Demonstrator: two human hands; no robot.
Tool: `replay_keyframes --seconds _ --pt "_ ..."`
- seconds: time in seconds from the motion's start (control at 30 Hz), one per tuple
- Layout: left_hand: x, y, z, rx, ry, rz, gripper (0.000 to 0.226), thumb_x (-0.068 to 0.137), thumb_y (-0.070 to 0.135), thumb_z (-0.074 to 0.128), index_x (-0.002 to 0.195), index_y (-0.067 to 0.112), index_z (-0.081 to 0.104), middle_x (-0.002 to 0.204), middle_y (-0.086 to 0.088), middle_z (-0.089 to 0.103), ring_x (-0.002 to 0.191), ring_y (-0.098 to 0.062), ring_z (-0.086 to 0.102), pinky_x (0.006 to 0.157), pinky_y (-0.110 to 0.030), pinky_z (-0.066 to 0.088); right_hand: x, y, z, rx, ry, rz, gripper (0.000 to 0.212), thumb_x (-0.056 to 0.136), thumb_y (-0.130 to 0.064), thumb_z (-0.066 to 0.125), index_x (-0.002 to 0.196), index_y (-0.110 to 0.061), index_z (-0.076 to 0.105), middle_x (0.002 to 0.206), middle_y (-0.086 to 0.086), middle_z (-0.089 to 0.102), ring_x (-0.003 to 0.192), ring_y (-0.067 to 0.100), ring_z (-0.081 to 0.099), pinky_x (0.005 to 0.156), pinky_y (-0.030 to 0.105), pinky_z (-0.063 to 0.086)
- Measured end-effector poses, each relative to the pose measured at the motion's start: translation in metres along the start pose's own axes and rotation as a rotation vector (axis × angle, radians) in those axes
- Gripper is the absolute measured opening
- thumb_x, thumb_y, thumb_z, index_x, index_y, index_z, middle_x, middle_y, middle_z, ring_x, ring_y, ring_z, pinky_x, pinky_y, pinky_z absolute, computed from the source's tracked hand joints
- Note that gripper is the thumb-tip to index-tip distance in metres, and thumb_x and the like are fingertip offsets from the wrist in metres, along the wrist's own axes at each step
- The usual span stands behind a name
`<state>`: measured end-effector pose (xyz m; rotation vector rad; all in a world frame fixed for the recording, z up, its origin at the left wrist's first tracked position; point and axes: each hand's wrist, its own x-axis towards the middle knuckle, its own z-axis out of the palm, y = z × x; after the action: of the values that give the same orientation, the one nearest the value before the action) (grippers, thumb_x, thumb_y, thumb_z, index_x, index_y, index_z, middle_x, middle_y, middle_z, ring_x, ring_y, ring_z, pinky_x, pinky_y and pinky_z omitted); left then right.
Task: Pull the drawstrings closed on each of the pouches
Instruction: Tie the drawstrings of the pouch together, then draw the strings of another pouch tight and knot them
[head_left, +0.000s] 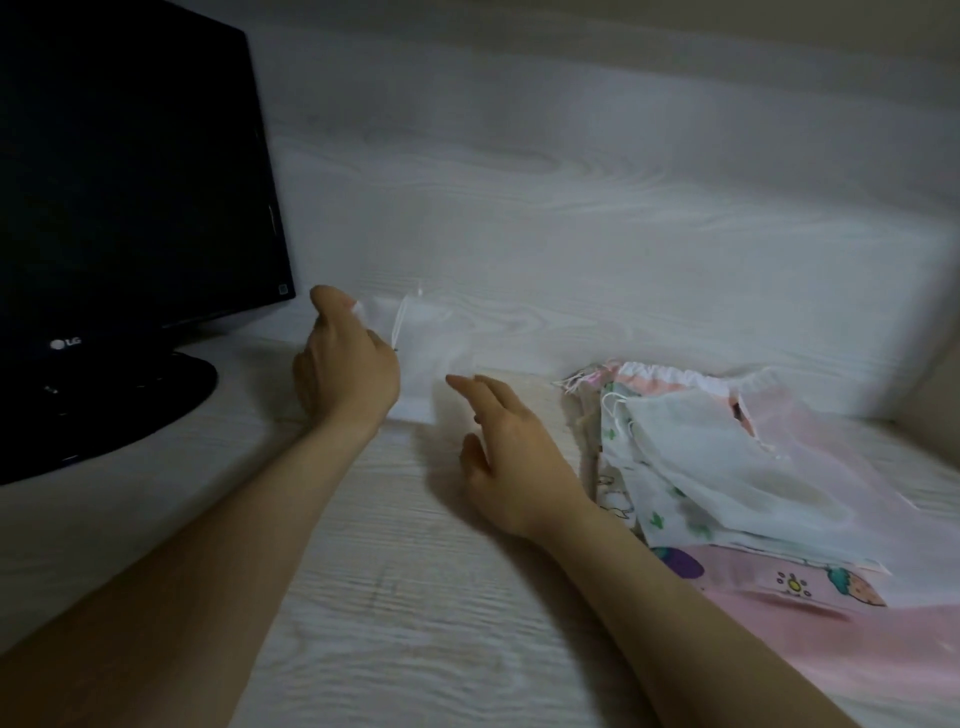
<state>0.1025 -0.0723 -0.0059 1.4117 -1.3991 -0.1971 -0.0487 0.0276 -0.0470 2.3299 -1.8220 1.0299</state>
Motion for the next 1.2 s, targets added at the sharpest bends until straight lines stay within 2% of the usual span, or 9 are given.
replay_keyframes --seconds 0.13,0.3,0.43,0.53,0.6,0.77,0.9,1.1,1.2 --pt "0.010 -0.027 0.007 0.150 0.006 0.000 0.047 0.088 -0.005 0.058 0.131 0.009 0.046 0.137 -0.021 0.052 0.121 -0.045 0.055 0.103 -0.053 0.039 0.002 0.001 0.005 -0.095 -0.083 0.036 0.072 0.083 -0.017 0.052 0.153 -0.022 0.040 0.148 0.010 0.043 0.126 0.036 0.053 0.100 0.051 0.049" --pt "0.000 -0.027 0.019 0.288 -0.076 0.100 0.047 0.082 -0.001 0.062 0.125 0.014 0.051 0.137 -0.019 0.042 0.125 -0.042 0.042 0.099 -0.050 0.037 0.001 0.000 0.004 -0.133 -0.100 0.101 0.069 0.082 -0.024 0.050 0.150 -0.024 0.044 0.140 0.007 0.047 0.120 0.036 0.055 0.097 0.050 0.048" --pt "-0.015 -0.013 0.022 0.393 -0.296 0.283 0.031 0.097 0.031 0.052 0.122 0.013 0.054 0.133 -0.018 0.050 0.121 -0.040 0.047 0.097 -0.050 0.043 0.000 -0.001 0.003 -0.125 -0.087 0.139 0.067 0.078 -0.029 0.045 0.145 -0.023 0.050 0.129 0.006 0.053 0.114 0.035 0.057 0.095 0.050 0.050" --pt "-0.023 -0.013 0.025 0.644 -0.511 0.237 0.059 0.098 0.062 0.049 0.136 0.017 0.048 0.144 -0.018 0.044 0.129 -0.040 0.042 0.103 -0.049 0.040 -0.001 0.000 0.002 -0.124 -0.101 0.140 0.064 0.077 -0.035 0.041 0.138 -0.023 0.058 0.122 0.006 0.057 0.111 0.032 0.059 0.095 0.049 0.051" --pt "-0.024 -0.015 0.025 0.696 -0.547 0.248 0.066 0.096 0.064 0.053 0.141 0.017 0.045 0.149 -0.019 0.040 0.132 -0.040 0.040 0.105 -0.050 0.039 -0.001 -0.001 0.001 -0.125 -0.105 0.153 0.065 0.076 -0.037 0.037 0.134 -0.024 0.061 0.120 0.006 0.060 0.110 0.031 0.061 0.095 0.048 0.052" --pt "-0.024 -0.013 0.023 0.646 -0.473 0.330 0.044 0.096 0.049 0.055 0.123 0.015 0.054 0.139 -0.017 0.047 0.126 -0.037 0.042 0.101 -0.047 0.040 -0.005 -0.002 -0.007 -0.175 -0.088 0.160 0.054 0.082 -0.027 0.044 0.131 -0.019 0.066 0.119 0.007 0.066 0.108 0.028 0.063 0.094 0.046 0.053" --pt "-0.029 -0.006 0.025 0.365 -0.371 0.640 0.012 0.093 0.032 0.057 0.100 0.021 0.058 0.113 -0.003 0.055 0.112 -0.027 0.046 0.092 -0.040 0.039 -0.006 -0.001 -0.021 -0.351 0.010 0.084 0.041 0.082 -0.024 0.048 0.114 -0.018 0.073 0.107 0.006 0.067 0.098 0.030 0.063 0.085 0.043 0.053" --pt "-0.060 0.004 0.041 0.034 -0.787 0.749 0.016 0.092 0.025 0.063 0.105 0.020 0.070 0.107 -0.001 0.066 0.103 -0.023 0.062 0.092 -0.038 0.051 -0.011 0.007 -0.066 -0.553 0.204 0.314 0.014 0.084 -0.020 0.056 0.094 -0.014 0.064 0.095 0.009 0.068 0.086 0.036 0.065 0.064 0.037 0.046" --pt "-0.068 0.004 0.046 -0.041 -0.897 0.728 0.019 0.092 0.030 0.063 0.106 0.021 0.072 0.107 0.002 0.071 0.101 -0.018 0.066 0.093 -0.037 0.053 -0.017 0.024 -0.084 -0.667 0.193 0.504 0.010 0.084 -0.009 0.058 0.092 -0.013 0.052 0.102 0.015 0.067 0.096 0.039 0.063 0.068 0.036 0.034"
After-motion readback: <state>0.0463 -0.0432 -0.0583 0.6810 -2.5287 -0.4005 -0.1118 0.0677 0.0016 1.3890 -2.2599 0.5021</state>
